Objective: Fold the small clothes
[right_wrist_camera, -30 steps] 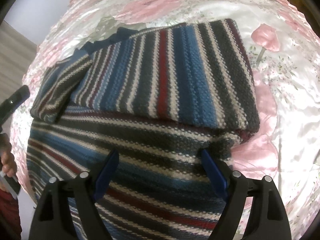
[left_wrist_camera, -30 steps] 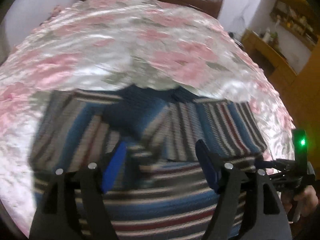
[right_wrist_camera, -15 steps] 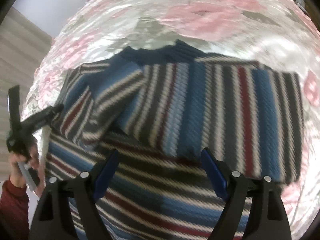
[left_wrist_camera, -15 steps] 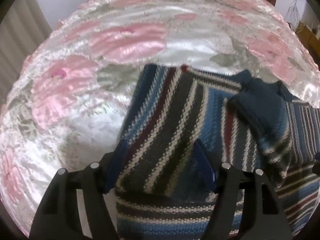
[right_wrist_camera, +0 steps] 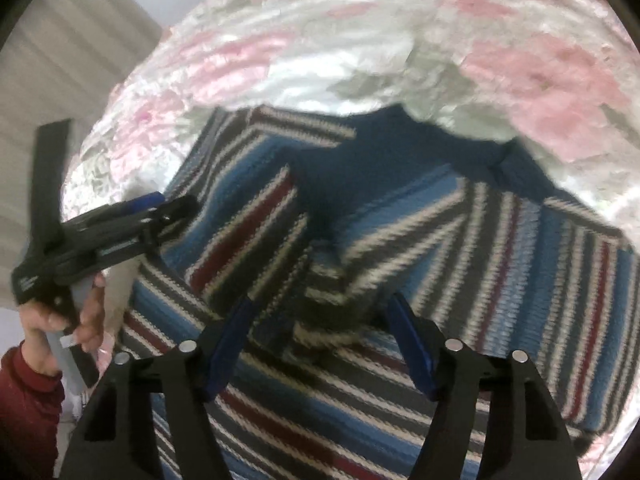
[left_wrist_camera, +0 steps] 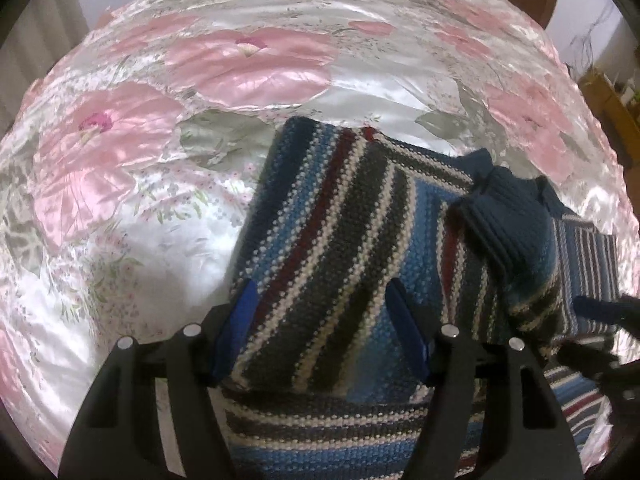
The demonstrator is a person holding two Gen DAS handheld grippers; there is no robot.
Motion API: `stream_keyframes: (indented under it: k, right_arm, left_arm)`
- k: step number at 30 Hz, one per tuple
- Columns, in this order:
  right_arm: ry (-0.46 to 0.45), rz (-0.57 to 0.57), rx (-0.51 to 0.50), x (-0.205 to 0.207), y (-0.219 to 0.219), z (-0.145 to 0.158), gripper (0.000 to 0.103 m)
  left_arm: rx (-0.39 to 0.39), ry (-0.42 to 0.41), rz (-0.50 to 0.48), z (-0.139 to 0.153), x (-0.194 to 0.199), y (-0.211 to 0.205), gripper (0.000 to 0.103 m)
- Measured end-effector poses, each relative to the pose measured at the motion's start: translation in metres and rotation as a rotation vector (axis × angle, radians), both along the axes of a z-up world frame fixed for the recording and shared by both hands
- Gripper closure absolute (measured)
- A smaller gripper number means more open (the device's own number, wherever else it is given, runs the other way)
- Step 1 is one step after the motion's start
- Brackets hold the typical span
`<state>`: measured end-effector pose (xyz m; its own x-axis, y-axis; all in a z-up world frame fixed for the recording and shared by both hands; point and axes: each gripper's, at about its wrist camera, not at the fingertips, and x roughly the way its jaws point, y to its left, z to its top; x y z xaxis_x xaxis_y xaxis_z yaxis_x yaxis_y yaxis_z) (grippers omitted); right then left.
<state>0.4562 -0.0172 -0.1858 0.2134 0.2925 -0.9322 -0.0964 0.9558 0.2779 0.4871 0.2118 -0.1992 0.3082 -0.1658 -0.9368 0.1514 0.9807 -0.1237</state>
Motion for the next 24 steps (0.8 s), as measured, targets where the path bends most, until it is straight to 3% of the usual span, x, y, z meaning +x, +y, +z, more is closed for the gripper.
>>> stream_keyframes:
  k: [4,6,9,12,16,19,23,24]
  right_arm:
    - [0.059,-0.008,-0.050,0.010,0.003,-0.030,0.042]
    - [0.066,-0.014,-0.107,0.009,-0.002,-0.044,0.066]
    - [0.038,-0.044,-0.061,0.004,-0.016,-0.041,0.083]
    - [0.029,-0.123,0.048,-0.006,-0.041,-0.034,0.084]
    - [0.052,-0.301,0.272,-0.043,-0.091,-0.040,0.082]
    - [0.100,-0.342,0.295,-0.077,-0.111,-0.053,0.068]
    - [0.104,-0.339,0.298,-0.107,-0.128,-0.051,0.068]
    - [0.082,-0.333,0.266,-0.110,-0.133,-0.042,0.060]
  left_arm:
    - [0.003,-0.002,-0.014,-0.002,-0.001,0.000,0.036]
    - [0.006,-0.002,-0.018,-0.004,0.000,-0.001,0.036]
    - [0.020,-0.006,-0.026,-0.009,0.000,-0.004,0.034]
    - [0.024,-0.011,-0.028,-0.009,-0.001,-0.005,0.033]
    - [0.019,-0.016,-0.040,-0.010,-0.004,-0.007,0.032]
    - [0.034,-0.025,-0.055,-0.011,-0.009,-0.009,0.031]
    - [0.059,-0.035,-0.071,-0.010,-0.014,-0.013,0.029]
    - [0.055,-0.034,-0.069,-0.009,-0.015,-0.013,0.029]
